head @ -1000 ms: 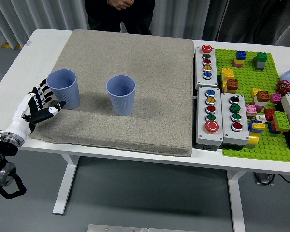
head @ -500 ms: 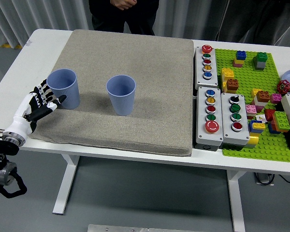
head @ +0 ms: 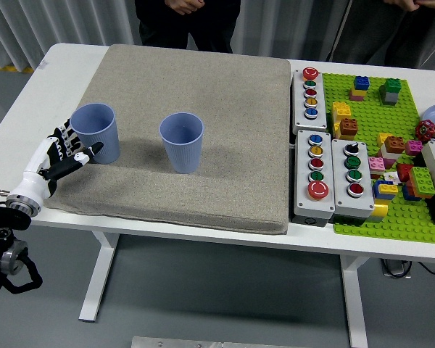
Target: Pick cup pour cup place
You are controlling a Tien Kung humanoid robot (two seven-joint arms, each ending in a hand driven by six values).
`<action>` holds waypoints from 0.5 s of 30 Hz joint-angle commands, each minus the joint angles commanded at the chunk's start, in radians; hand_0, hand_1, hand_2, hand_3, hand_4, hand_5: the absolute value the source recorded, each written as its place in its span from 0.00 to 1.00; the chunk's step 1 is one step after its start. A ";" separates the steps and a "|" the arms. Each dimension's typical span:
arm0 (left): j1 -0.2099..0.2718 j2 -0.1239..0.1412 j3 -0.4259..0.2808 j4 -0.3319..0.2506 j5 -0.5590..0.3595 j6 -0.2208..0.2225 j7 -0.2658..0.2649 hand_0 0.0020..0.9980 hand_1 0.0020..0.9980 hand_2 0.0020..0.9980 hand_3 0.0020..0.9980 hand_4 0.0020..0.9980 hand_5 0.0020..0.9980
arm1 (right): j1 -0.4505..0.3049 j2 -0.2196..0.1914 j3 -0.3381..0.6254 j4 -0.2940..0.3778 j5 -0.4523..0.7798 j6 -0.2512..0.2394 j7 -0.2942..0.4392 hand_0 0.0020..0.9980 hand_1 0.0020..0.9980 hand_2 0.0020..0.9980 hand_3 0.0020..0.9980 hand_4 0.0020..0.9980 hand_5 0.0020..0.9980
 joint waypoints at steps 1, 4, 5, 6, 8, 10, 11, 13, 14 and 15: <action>-0.002 0.000 0.001 0.002 -0.009 -0.001 -0.002 0.95 0.94 1.00 1.00 0.92 0.28 | 0.000 0.000 0.000 0.000 0.000 0.000 0.000 0.72 0.67 0.66 0.62 0.00 0.26; -0.007 -0.002 0.004 0.011 -0.032 -0.003 -0.007 0.95 0.94 1.00 1.00 0.91 0.27 | 0.000 0.000 0.001 0.000 0.000 0.001 0.000 0.72 0.67 0.66 0.62 0.00 0.27; -0.009 -0.002 0.005 0.014 -0.034 -0.003 -0.007 0.95 0.94 1.00 1.00 0.91 0.27 | 0.000 0.001 0.001 0.000 0.000 0.001 0.000 0.72 0.67 0.66 0.62 0.00 0.27; -0.012 -0.003 0.006 0.018 -0.037 -0.002 -0.008 0.95 0.94 1.00 1.00 0.91 0.27 | 0.000 0.000 0.001 0.000 -0.001 0.001 0.000 0.72 0.67 0.66 0.62 0.00 0.27; -0.015 -0.005 0.009 0.021 -0.036 -0.002 -0.008 0.95 0.94 1.00 1.00 0.91 0.27 | 0.001 0.001 0.000 0.000 0.000 0.001 0.000 0.72 0.67 0.66 0.62 0.00 0.27; -0.019 -0.007 0.012 0.025 -0.035 -0.002 -0.008 0.95 0.94 1.00 1.00 0.91 0.27 | 0.002 0.001 0.000 0.000 0.001 0.000 0.000 0.72 0.67 0.66 0.62 0.00 0.26; -0.021 -0.008 0.014 0.026 -0.035 -0.002 -0.008 0.95 0.94 1.00 1.00 0.91 0.27 | 0.002 0.001 -0.001 0.000 0.002 0.000 0.000 0.72 0.67 0.66 0.62 0.00 0.26; -0.023 -0.009 0.016 0.028 -0.036 -0.002 -0.008 0.95 0.94 1.00 1.00 0.91 0.27 | 0.002 0.001 -0.002 0.000 0.003 0.000 0.000 0.72 0.67 0.66 0.62 0.00 0.26; -0.025 -0.010 0.019 0.030 -0.036 -0.003 -0.008 0.95 0.94 1.00 1.00 0.91 0.27 | 0.003 0.001 -0.002 0.000 0.004 0.000 0.000 0.72 0.67 0.66 0.62 0.00 0.26; -0.028 -0.011 0.022 0.033 -0.037 -0.003 -0.008 0.95 0.94 1.00 1.00 0.91 0.27 | 0.003 0.001 -0.003 0.000 0.004 0.000 0.000 0.72 0.67 0.66 0.62 0.00 0.26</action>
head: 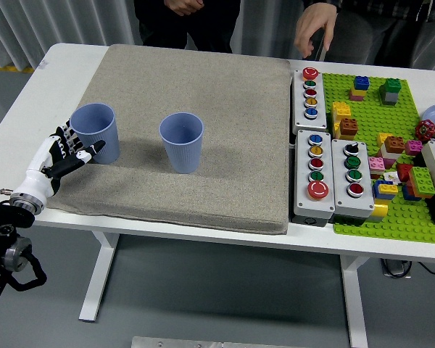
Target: Pick cup pour cup place
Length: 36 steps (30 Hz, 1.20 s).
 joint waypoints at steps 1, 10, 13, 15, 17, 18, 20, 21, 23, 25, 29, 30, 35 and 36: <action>-0.001 -0.001 0.001 0.001 0.000 0.000 0.000 0.95 0.94 1.00 1.00 0.91 0.26 | 0.000 0.000 0.000 0.000 0.000 0.000 0.000 0.72 0.67 0.66 0.62 0.00 0.26; -0.012 -0.001 0.009 0.011 -0.003 -0.005 -0.002 0.95 0.94 1.00 1.00 0.84 0.15 | -0.001 0.001 0.001 0.000 -0.003 0.000 -0.001 0.72 0.67 0.66 0.62 0.00 0.26; -0.011 -0.001 0.008 0.012 -0.004 -0.005 -0.002 0.95 0.94 1.00 1.00 0.84 0.15 | -0.002 0.001 0.002 0.000 -0.005 0.001 -0.001 0.72 0.67 0.66 0.62 0.00 0.26; -0.012 -0.002 0.007 0.012 -0.003 -0.005 -0.002 0.95 0.94 1.00 1.00 0.84 0.15 | -0.002 0.001 0.001 0.000 -0.005 0.001 -0.001 0.72 0.67 0.66 0.62 0.00 0.26; -0.014 -0.002 0.009 0.014 -0.004 -0.005 -0.002 0.95 0.94 1.00 1.00 0.84 0.15 | -0.001 0.001 0.002 0.000 -0.007 0.001 -0.001 0.72 0.67 0.66 0.62 0.00 0.26; -0.015 -0.002 0.009 0.014 -0.004 -0.005 -0.002 0.95 0.94 1.00 1.00 0.84 0.15 | -0.001 0.001 0.002 0.000 -0.007 0.001 -0.001 0.72 0.67 0.66 0.62 0.00 0.26; -0.016 -0.003 0.009 0.016 -0.007 -0.005 -0.002 0.95 0.94 1.00 1.00 0.84 0.17 | -0.002 0.001 0.001 0.000 -0.006 0.001 -0.001 0.72 0.67 0.66 0.62 0.00 0.26; -0.016 -0.003 0.009 0.016 -0.007 -0.005 -0.002 0.95 0.94 1.00 1.00 0.84 0.17 | -0.002 0.001 0.001 0.000 -0.006 0.001 -0.001 0.72 0.67 0.66 0.62 0.00 0.26; -0.017 -0.003 0.012 0.017 -0.009 -0.004 -0.003 0.95 0.94 1.00 1.00 0.84 0.17 | -0.002 0.001 0.001 0.000 -0.006 0.002 -0.001 0.72 0.67 0.66 0.62 0.00 0.26; -0.019 -0.003 0.014 0.018 -0.010 -0.004 -0.003 0.95 0.94 1.00 1.00 0.87 0.21 | -0.002 0.001 0.001 0.000 -0.006 0.002 0.000 0.72 0.67 0.66 0.62 0.00 0.26; -0.028 -0.005 0.019 0.021 -0.011 -0.004 -0.003 0.95 0.94 1.00 1.00 0.87 0.21 | -0.002 0.000 0.001 0.000 -0.007 0.003 -0.001 0.72 0.67 0.66 0.62 0.00 0.26; -0.031 -0.006 0.021 0.022 -0.011 -0.004 -0.002 0.95 0.94 1.00 1.00 0.87 0.21 | -0.001 0.000 0.001 0.000 -0.007 0.003 -0.001 0.72 0.67 0.66 0.62 0.00 0.26; -0.038 -0.008 0.027 0.026 -0.014 -0.004 0.000 0.95 0.94 1.00 1.00 0.86 0.20 | 0.000 0.000 0.001 0.000 -0.006 0.002 0.000 0.72 0.67 0.66 0.62 0.00 0.26; -0.039 -0.008 0.027 0.027 -0.014 -0.004 0.000 0.95 0.94 1.00 1.00 0.86 0.20 | 0.001 0.000 0.001 0.000 -0.006 0.002 0.000 0.72 0.67 0.66 0.62 0.00 0.26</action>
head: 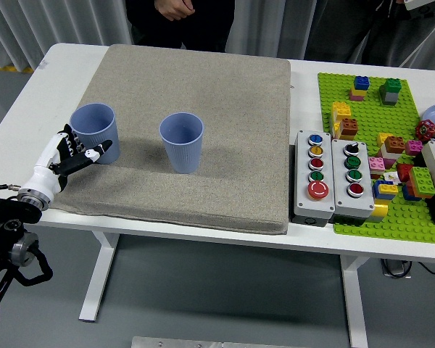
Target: Pick cup pour cup place
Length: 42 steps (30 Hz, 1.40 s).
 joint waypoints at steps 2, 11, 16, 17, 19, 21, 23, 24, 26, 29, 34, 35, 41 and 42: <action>-0.003 -0.001 0.001 0.002 0.000 0.000 0.000 0.95 0.94 1.00 1.00 0.84 0.15 | 0.001 0.000 0.000 0.000 0.000 0.000 0.000 0.72 0.67 0.66 0.62 0.00 0.26; -0.013 -0.009 0.007 0.016 -0.003 -0.001 0.000 0.95 0.94 1.00 1.00 0.84 0.15 | 0.004 0.000 0.001 0.000 0.001 0.000 0.000 0.72 0.67 0.66 0.62 0.00 0.26; -0.015 -0.010 0.009 0.022 -0.007 -0.002 -0.001 0.95 0.94 1.00 1.00 0.84 0.15 | 0.004 0.000 0.003 0.000 -0.002 0.000 0.000 0.72 0.67 0.66 0.62 0.00 0.26; -0.015 -0.010 0.010 0.022 -0.007 -0.003 -0.001 0.95 0.94 1.00 1.00 0.84 0.15 | 0.004 0.000 0.004 0.000 -0.002 0.001 0.000 0.72 0.67 0.66 0.62 0.00 0.26; -0.016 -0.010 0.011 0.023 -0.005 -0.003 -0.002 0.95 0.94 1.00 1.00 0.81 0.13 | 0.004 0.001 0.005 0.000 -0.004 0.001 -0.001 0.72 0.67 0.66 0.62 0.00 0.26; -0.017 -0.011 0.010 0.023 -0.003 -0.004 -0.003 0.95 0.94 1.00 1.00 0.81 0.13 | 0.004 0.000 0.005 0.000 -0.004 0.001 0.000 0.72 0.67 0.66 0.62 0.00 0.26; -0.019 -0.011 0.011 0.023 -0.005 -0.004 -0.004 0.95 0.94 1.00 1.00 0.81 0.13 | 0.005 0.000 0.005 0.000 -0.004 0.001 0.000 0.72 0.67 0.66 0.62 0.00 0.26; -0.020 -0.011 0.011 0.023 -0.003 -0.004 -0.004 0.95 0.94 1.00 1.00 0.81 0.13 | 0.006 0.000 0.005 0.000 -0.004 0.002 -0.001 0.72 0.67 0.66 0.62 0.00 0.26; -0.021 -0.011 0.012 0.022 -0.003 -0.005 -0.005 0.95 0.94 1.00 1.00 0.81 0.12 | 0.006 0.000 0.004 0.000 -0.003 0.002 -0.001 0.72 0.67 0.66 0.62 0.00 0.26; -0.023 -0.010 0.013 0.022 0.000 -0.005 -0.004 0.95 0.94 1.00 1.00 0.81 0.12 | 0.006 0.000 0.005 0.000 -0.003 0.002 0.000 0.72 0.67 0.66 0.62 0.00 0.26; -0.022 -0.011 0.013 0.024 0.003 -0.006 -0.006 0.95 0.94 1.00 1.00 0.81 0.11 | 0.006 0.000 0.007 0.000 -0.006 0.003 -0.001 0.72 0.67 0.66 0.62 0.00 0.26; -0.022 -0.011 0.013 0.024 0.003 -0.006 -0.006 0.95 0.94 1.00 1.00 0.81 0.11 | 0.006 0.000 0.007 0.000 -0.006 0.003 -0.001 0.72 0.67 0.66 0.62 0.00 0.26; -0.020 -0.011 0.012 0.024 0.006 -0.008 -0.006 0.95 0.94 1.00 1.00 0.80 0.11 | 0.004 0.001 0.010 0.000 -0.011 0.004 -0.002 0.72 0.67 0.66 0.62 0.00 0.26; -0.020 -0.012 0.012 0.024 0.007 -0.009 -0.006 0.95 0.94 1.00 1.00 0.80 0.11 | 0.004 0.001 0.011 0.000 -0.012 0.004 -0.002 0.72 0.67 0.66 0.62 0.00 0.26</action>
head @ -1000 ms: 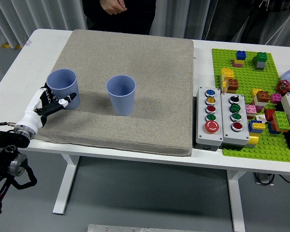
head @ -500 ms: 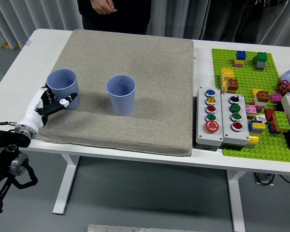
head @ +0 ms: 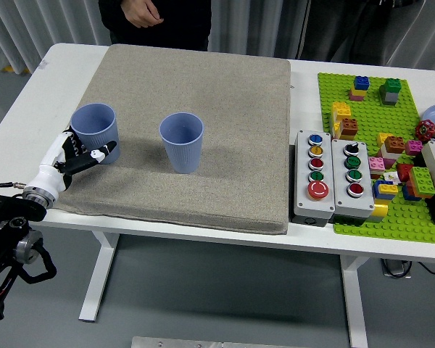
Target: Pick cup pour cup place
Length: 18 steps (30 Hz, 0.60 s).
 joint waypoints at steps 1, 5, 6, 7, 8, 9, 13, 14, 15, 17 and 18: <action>0.000 0.000 0.000 0.000 0.000 0.000 0.000 0.95 0.94 1.00 1.00 0.77 0.07 | 0.000 0.000 0.000 0.000 0.000 0.000 0.000 0.72 0.67 0.66 0.62 0.00 0.26; 0.000 0.000 0.000 0.000 0.001 0.000 0.001 0.95 0.94 1.00 1.00 0.77 0.07 | 0.000 0.000 0.002 0.000 -0.003 0.000 -0.001 0.72 0.67 0.66 0.62 0.00 0.26; 0.000 0.000 0.000 0.000 0.001 0.001 0.001 0.95 0.94 1.00 1.00 0.77 0.07 | -0.001 0.000 0.002 0.000 -0.003 0.000 -0.001 0.72 0.67 0.66 0.62 0.00 0.26; 0.000 0.000 0.000 0.000 0.001 0.001 0.001 0.95 0.94 1.00 1.00 0.78 0.07 | -0.001 0.000 0.002 0.000 -0.004 0.000 -0.001 0.72 0.67 0.66 0.62 0.00 0.26; 0.001 0.001 0.000 0.000 0.001 0.001 0.001 0.95 0.94 1.00 1.00 0.78 0.07 | -0.001 0.000 0.002 0.000 -0.004 0.001 -0.001 0.72 0.67 0.66 0.62 0.00 0.26; 0.001 0.001 0.000 0.000 0.000 0.001 0.001 0.95 0.94 1.00 1.00 0.78 0.07 | -0.001 0.000 0.002 0.000 -0.004 0.001 -0.001 0.72 0.67 0.66 0.62 0.00 0.26; -0.002 -0.001 0.002 0.006 -0.003 0.002 0.001 0.95 0.94 1.00 1.00 0.78 0.07 | -0.003 0.000 0.003 0.000 -0.005 0.001 -0.001 0.72 0.67 0.66 0.62 0.00 0.26; -0.002 -0.002 0.002 0.007 -0.004 0.002 0.001 0.95 0.94 1.00 1.00 0.78 0.07 | -0.003 0.000 0.003 0.000 -0.005 0.001 -0.001 0.72 0.67 0.66 0.62 0.00 0.26; -0.002 -0.002 0.002 0.008 -0.005 0.002 0.001 0.95 0.94 1.00 1.00 0.78 0.07 | -0.003 0.000 0.003 0.000 -0.006 0.001 -0.001 0.72 0.67 0.66 0.62 0.00 0.26; -0.004 -0.003 0.003 0.010 -0.005 0.002 0.001 0.95 0.94 1.00 1.00 0.78 0.07 | -0.004 0.000 0.003 0.000 -0.005 0.001 -0.001 0.72 0.67 0.66 0.62 0.00 0.26; -0.004 -0.004 0.003 0.010 -0.005 0.002 0.001 0.95 0.94 1.00 1.00 0.78 0.07 | -0.004 0.000 0.003 0.000 -0.005 0.001 -0.001 0.72 0.67 0.66 0.62 0.00 0.26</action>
